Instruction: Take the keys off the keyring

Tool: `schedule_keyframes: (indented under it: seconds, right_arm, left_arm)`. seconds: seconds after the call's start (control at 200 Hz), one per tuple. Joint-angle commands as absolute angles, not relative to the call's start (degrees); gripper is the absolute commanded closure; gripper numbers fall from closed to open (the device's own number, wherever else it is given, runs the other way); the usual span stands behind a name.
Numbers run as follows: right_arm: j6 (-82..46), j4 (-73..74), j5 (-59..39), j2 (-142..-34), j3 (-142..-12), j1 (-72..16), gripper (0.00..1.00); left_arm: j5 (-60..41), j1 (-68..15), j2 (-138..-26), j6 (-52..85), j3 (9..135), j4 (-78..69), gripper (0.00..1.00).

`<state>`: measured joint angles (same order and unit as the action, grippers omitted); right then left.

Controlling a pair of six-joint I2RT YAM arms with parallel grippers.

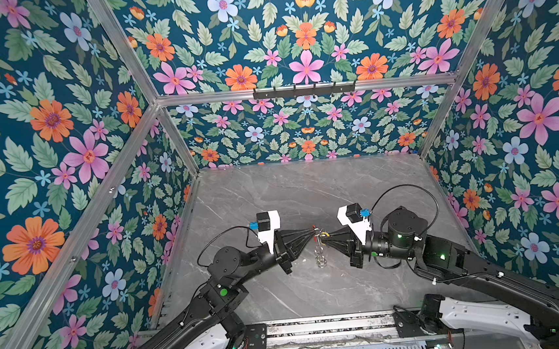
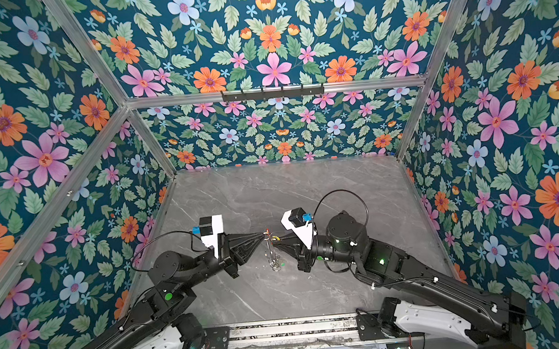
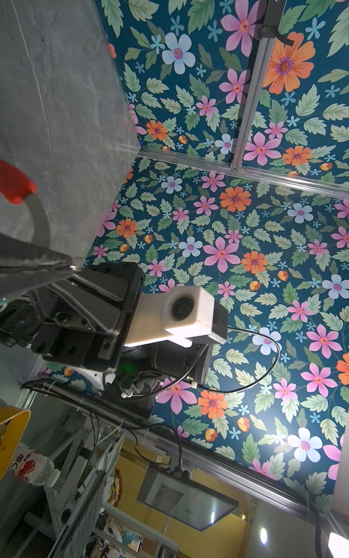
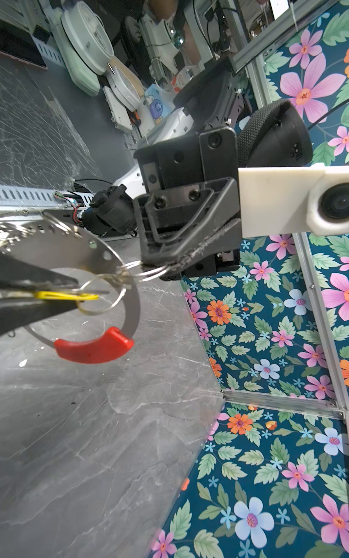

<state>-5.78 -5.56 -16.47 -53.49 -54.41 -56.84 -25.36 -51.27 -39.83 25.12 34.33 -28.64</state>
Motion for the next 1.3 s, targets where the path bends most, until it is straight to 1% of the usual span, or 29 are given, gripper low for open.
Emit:
schedule_keyframes:
  seconds: [0.0, 0.475, 0.665, 0.72, 0.775, 0.825, 0.88, 0.975, 1.13, 1.21, 1.295]
  right_arm:
    - [-5.30, -8.72, -19.25, -54.20, -55.17, -56.84, 1.00]
    - [-3.60, -19.10, -28.02, -58.24, -60.50, -55.94, 1.00]
    - [-3.65, -24.21, -27.86, -59.12, -63.76, -55.19, 1.00]
    - [-3.35, -26.53, -27.84, -59.00, -65.47, -55.20, 0.83]
    - [-2.57, -29.29, -27.07, -58.44, -67.28, -55.20, 0.69]
    - [-1.69, -30.89, -25.67, -57.49, -68.60, -55.19, 0.59]
    - [-0.32, -32.33, -24.81, -56.38, -70.18, -55.20, 0.52]
    - [0.39, -31.92, -22.68, -55.18, -72.30, -55.19, 0.48]
    - [-3.09, -19.62, -23.32, -55.01, -68.88, -55.07, 0.48]
    - [-5.21, -13.06, -25.98, -54.81, -65.62, -54.40, 0.48]
    - [-7.91, -7.65, -31.70, -54.13, -62.57, -52.54, 0.51]
  left_arm:
    - [-25.48, -51.24, -39.72, 24.70, 34.39, -33.22, 1.00]
    - [-30.16, -51.24, -41.07, 23.91, 35.43, -32.27, 1.00]
    - [-30.65, -51.24, -40.88, 23.52, 35.86, -30.96, 1.00]
    - [-30.76, -51.24, -40.78, 23.30, 35.98, -30.52, 1.00]
    - [-31.07, -51.24, -40.66, 23.14, 36.19, -30.01, 1.00]
    - [-31.45, -51.26, -40.56, 23.03, 36.30, -29.67, 1.00]
    - [-32.01, -51.25, -40.73, 23.04, 36.38, -29.54, 1.00]
    - [-32.76, -51.24, -40.95, 23.24, 36.52, -30.07, 1.00]
    - [-34.76, -51.24, -41.39, 24.20, 36.00, -32.80, 1.00]
    - [-35.59, -51.28, -41.41, 24.94, 35.50, -34.45, 1.00]
    - [-36.16, -51.19, -41.22, 25.29, 35.00, -35.23, 1.00]
